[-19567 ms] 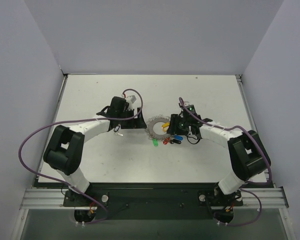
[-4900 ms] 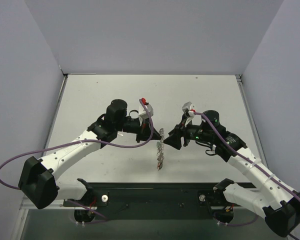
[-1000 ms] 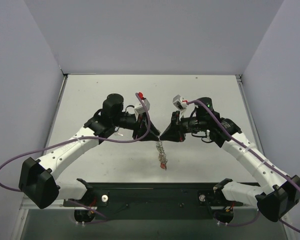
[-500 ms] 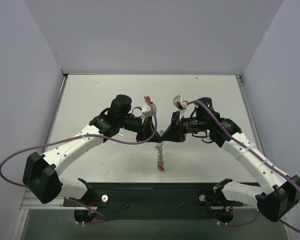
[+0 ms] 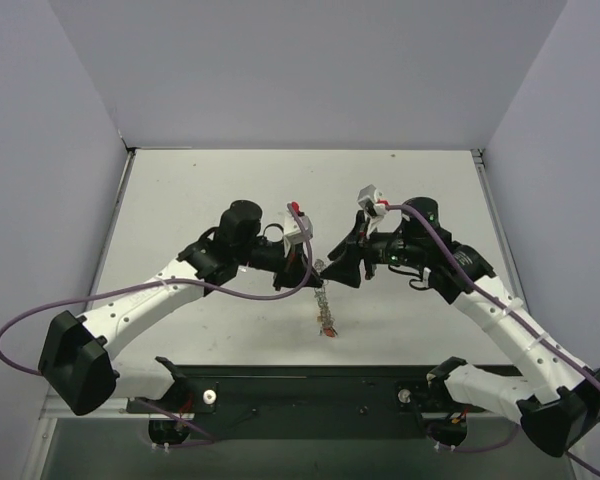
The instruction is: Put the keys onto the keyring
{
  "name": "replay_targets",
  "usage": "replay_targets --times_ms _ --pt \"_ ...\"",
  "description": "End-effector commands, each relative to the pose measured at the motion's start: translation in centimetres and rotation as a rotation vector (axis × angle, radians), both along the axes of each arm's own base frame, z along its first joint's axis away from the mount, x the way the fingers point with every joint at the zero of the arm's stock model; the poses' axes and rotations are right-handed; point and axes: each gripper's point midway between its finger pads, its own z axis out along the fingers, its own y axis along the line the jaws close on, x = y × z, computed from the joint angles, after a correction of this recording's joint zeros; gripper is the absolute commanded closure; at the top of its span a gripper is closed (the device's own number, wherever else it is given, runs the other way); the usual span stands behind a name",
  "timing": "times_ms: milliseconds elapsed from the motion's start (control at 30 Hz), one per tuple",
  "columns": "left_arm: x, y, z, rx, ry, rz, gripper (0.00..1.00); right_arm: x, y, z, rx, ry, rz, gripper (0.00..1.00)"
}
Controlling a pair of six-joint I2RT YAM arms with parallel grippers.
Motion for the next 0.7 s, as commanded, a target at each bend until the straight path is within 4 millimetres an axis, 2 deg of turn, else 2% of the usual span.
replay_targets --times_ms 0,33,67,133,233,300,333,400,433,467,533,567,600,633,667 --pt "0.6 0.2 2.6 -0.102 -0.122 0.08 1.0 1.5 -0.5 3.3 0.101 -0.135 -0.104 0.43" --pt "0.7 0.3 2.5 -0.105 -0.126 0.091 1.0 1.9 -0.8 3.7 0.114 -0.156 -0.134 0.36" --pt "1.1 0.4 2.5 -0.114 -0.131 0.119 1.0 2.1 -0.9 3.3 0.118 -0.156 -0.15 0.33" --pt "1.0 0.8 1.4 -0.107 -0.114 0.149 1.0 2.6 -1.2 3.3 0.128 -0.144 -0.187 0.25" --pt "0.7 1.4 -0.3 -0.1 -0.085 0.185 1.0 3.5 -1.0 2.1 0.116 -0.112 -0.218 0.22" --pt "0.8 2.1 -0.6 -0.106 -0.081 0.238 1.0 4.2 -0.8 1.5 0.112 -0.09 -0.235 0.22" --pt "0.6 2.6 -2.1 -0.081 -0.058 0.261 1.0 4.7 -0.5 0.8 0.103 -0.068 -0.241 0.22" --pt "1.2 4.0 -2.5 -0.075 -0.058 0.359 1.0 5.8 -0.4 0.4 0.1 -0.059 -0.281 0.22" --pt "1.2 4.8 -3.8 -0.051 -0.042 0.4 1.0 6.5 -0.1 -0.3 0.09 -0.032 -0.298 0.22" --pt "2.0 5.7 -4.2 -0.039 -0.032 0.482 1.0 7.1 0.1 -0.5 0.091 -0.033 -0.314 0.21" --pt "2.6 7.8 -2.7 -0.082 -0.053 0.596 1.0 8.8 0.5 -1.8 0.061 -0.006 -0.362 0.21" --pt "3.5 9.2 -2.9 -0.085 -0.032 0.697 1.0 9.3 0.7 -2.1 0.053 0.001 -0.372 0.21" --pt "3.4 10.3 -0.7 -0.153 -0.063 0.741 1.0 10.2 0.7 -2.8 0.035 0.008 -0.406 0.22" --pt "3.8 11.4 0.3 -0.19 -0.068 0.792 1.0 11.0 1.2 -3.8 0.014 0.027 -0.411 0.21" --pt "4.0 12.4 1.6 -0.221 -0.087 0.835 1.0 11.4 1.8 -4.0 0.019 0.027 -0.41 0.21"
